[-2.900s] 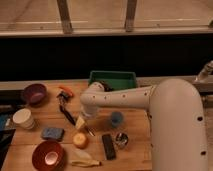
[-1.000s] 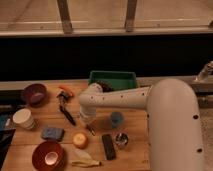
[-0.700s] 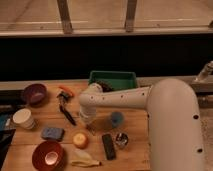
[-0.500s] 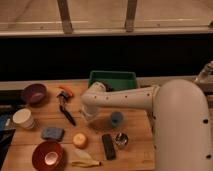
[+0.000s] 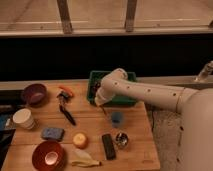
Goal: Place fork in metal cup
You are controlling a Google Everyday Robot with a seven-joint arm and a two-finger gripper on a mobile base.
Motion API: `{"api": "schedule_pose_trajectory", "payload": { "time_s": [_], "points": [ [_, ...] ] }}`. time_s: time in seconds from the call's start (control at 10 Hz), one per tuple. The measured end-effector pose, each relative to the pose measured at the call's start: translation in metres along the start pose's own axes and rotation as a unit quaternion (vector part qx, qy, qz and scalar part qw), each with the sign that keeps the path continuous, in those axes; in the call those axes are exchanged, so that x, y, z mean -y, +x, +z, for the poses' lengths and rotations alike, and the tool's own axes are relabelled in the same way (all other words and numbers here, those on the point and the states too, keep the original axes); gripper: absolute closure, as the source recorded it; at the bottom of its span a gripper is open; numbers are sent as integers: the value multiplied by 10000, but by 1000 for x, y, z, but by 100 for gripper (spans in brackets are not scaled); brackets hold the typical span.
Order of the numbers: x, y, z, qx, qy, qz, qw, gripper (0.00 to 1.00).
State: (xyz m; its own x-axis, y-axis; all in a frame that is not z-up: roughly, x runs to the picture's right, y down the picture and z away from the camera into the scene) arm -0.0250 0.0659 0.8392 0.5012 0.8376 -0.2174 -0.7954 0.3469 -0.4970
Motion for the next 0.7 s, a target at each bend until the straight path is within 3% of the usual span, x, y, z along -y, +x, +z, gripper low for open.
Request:
{"api": "schedule_pose_trajectory", "payload": {
  "time_s": [0.1,0.3,0.7],
  "points": [
    [19,2,-17,235,26,143,9996,100],
    [41,21,-36,513,73,383,9979,100],
    [64,63,-78,1098,273,987,9887,100]
  ]
}}
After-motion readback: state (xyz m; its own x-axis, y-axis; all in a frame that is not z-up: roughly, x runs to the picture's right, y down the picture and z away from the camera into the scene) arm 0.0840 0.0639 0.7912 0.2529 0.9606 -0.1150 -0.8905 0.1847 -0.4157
